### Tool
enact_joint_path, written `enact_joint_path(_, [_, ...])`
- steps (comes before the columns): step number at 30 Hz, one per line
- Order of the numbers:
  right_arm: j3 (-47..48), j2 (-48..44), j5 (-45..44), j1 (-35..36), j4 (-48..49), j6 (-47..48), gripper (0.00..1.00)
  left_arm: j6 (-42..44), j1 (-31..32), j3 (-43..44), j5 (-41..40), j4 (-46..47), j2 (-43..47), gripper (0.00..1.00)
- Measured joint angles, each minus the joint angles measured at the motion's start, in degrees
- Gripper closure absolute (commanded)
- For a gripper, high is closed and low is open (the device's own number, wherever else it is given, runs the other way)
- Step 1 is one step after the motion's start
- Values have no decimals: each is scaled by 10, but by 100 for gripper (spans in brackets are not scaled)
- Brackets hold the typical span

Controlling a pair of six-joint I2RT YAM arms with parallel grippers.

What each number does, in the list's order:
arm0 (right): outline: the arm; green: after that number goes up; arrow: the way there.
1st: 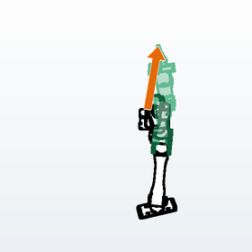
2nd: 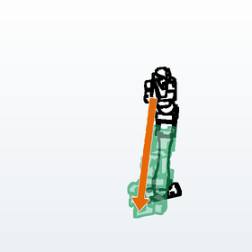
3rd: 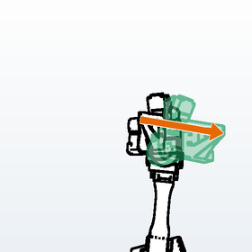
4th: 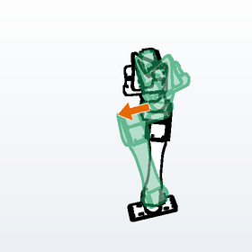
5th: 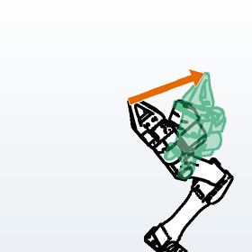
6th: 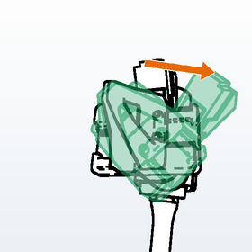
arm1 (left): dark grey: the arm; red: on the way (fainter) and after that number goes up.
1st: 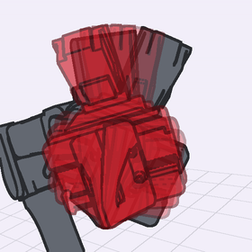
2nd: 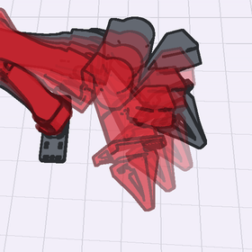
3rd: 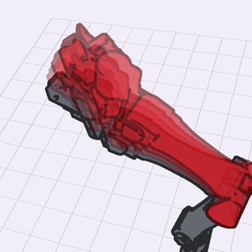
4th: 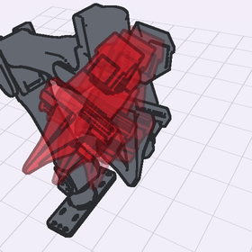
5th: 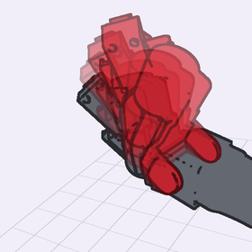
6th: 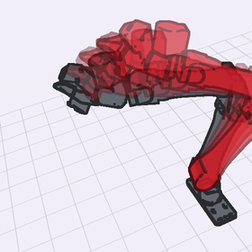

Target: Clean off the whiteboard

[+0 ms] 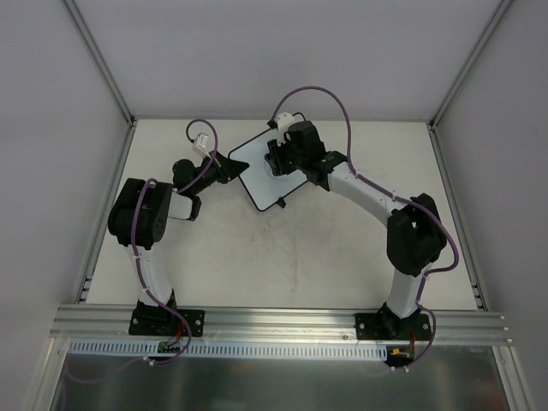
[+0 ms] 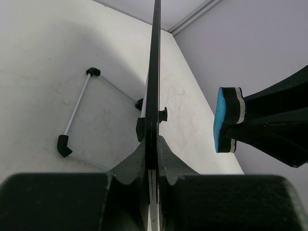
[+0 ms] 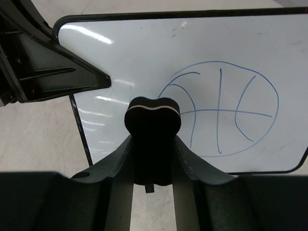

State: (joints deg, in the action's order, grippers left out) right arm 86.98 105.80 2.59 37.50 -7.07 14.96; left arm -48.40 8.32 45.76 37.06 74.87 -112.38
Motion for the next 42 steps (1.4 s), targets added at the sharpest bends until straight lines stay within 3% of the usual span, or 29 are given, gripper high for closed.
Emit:
enact_joint_path(6, [-21,20,38,4,77,24,100,1,0,0,0,0,0,100])
enact_joint_path(18, [25,93,69,6,93,52,100,5,0,-1,2,1,-1,100])
enact_joint_path(25, [38,105,61,6,119,54,100,8,0,-3,3,4,-1,100])
enact_joint_path(34, [135,146,20,6,124,46,100,12,0,-7,3,10,-1,100])
enact_joint_path(42, [145,165,7,6,125,31,100,11,0,-10,0,8,-1,100])
